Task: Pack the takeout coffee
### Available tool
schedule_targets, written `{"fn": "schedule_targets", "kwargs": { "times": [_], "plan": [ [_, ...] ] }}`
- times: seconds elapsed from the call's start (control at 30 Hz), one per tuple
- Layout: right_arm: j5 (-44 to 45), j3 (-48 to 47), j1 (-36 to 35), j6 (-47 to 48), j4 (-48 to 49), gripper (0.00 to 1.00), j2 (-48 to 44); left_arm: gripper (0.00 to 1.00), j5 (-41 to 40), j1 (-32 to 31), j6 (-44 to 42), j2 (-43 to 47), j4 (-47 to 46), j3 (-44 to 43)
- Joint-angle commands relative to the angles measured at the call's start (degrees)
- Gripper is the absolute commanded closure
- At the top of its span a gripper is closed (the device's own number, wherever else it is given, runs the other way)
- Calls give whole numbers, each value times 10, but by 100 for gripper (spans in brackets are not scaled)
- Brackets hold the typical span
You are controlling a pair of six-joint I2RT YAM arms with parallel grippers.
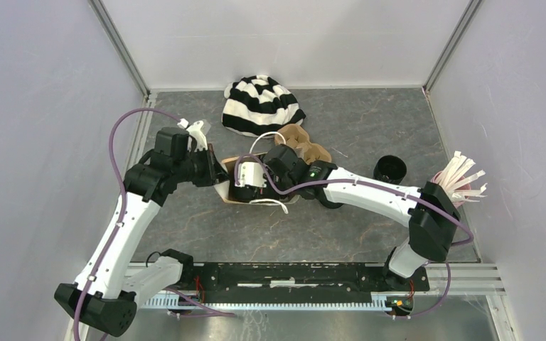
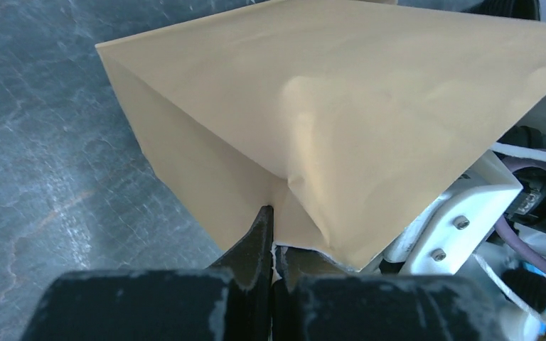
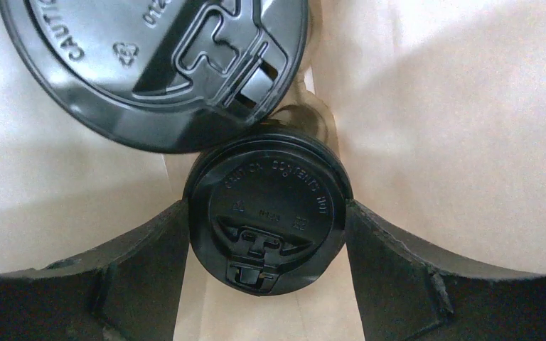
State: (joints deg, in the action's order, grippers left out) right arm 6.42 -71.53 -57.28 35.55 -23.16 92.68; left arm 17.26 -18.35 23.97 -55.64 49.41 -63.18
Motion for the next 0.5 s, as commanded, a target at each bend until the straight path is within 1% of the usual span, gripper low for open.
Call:
{"fn": "schedule_targets", "kwargs": {
  "times": [0.0, 0.2, 0.33, 0.47],
  "plan": [
    [-11, -38, -8, -56, -56, 52, -9, 98, 114, -1, -3, -13, 80, -46],
    [-41, -49, -14, -91, -137, 52, -12, 98, 180, -1, 7, -28, 145, -58],
    [-63, -62, -15, -106, -196, 51, 0, 98, 188, -1, 34, -34, 174, -59],
    [-63, -52, -16, -116, -198, 51, 8, 98, 157, -1, 75, -29, 175, -67]
  ]
}}
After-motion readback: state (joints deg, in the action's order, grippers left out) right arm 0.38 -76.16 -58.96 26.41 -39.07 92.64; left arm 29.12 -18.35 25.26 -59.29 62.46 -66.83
